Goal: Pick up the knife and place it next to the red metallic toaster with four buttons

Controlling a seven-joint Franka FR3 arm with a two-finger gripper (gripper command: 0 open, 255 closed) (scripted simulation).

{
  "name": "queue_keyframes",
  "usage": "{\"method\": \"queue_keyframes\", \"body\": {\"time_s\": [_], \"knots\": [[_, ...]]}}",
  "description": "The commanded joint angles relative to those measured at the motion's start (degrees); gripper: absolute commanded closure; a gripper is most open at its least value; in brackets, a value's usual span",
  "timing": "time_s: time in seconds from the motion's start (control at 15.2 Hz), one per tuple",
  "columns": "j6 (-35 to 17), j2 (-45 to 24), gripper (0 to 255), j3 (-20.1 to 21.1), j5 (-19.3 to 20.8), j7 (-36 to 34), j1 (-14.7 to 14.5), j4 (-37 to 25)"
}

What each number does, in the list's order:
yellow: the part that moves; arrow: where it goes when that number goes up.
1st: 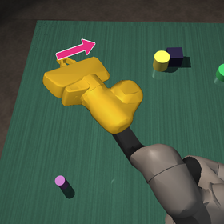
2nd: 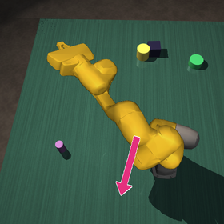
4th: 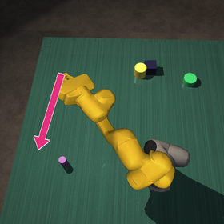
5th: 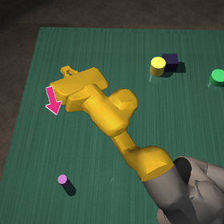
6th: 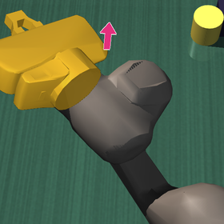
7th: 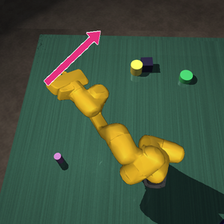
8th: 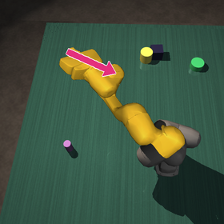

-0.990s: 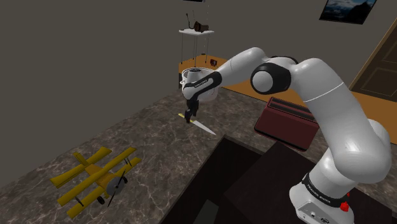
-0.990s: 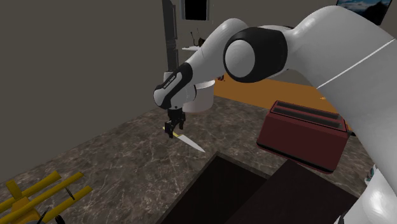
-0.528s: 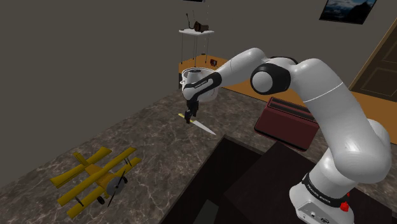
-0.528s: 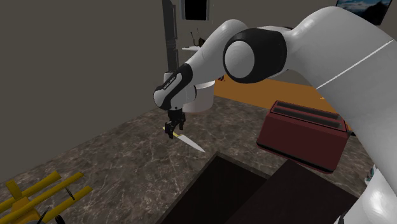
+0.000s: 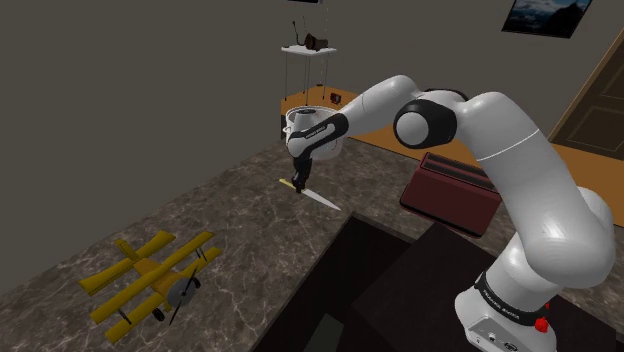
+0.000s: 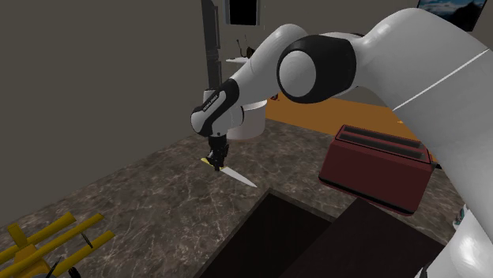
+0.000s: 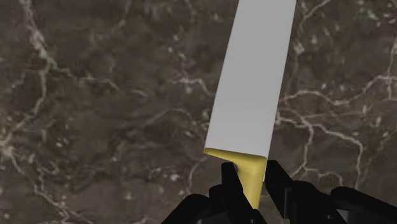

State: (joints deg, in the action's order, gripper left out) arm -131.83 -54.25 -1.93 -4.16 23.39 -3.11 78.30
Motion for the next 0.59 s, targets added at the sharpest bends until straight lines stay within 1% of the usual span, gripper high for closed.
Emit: {"method": "queue_keyframes", "body": {"time_s": [0.0,0.53], "knots": [[0.00,0.00,255,0.00,0.00,0.00,0.00,0.00],[2.67,3.98,255,-0.14,0.13,-0.12,-0.09,1.30]]}}
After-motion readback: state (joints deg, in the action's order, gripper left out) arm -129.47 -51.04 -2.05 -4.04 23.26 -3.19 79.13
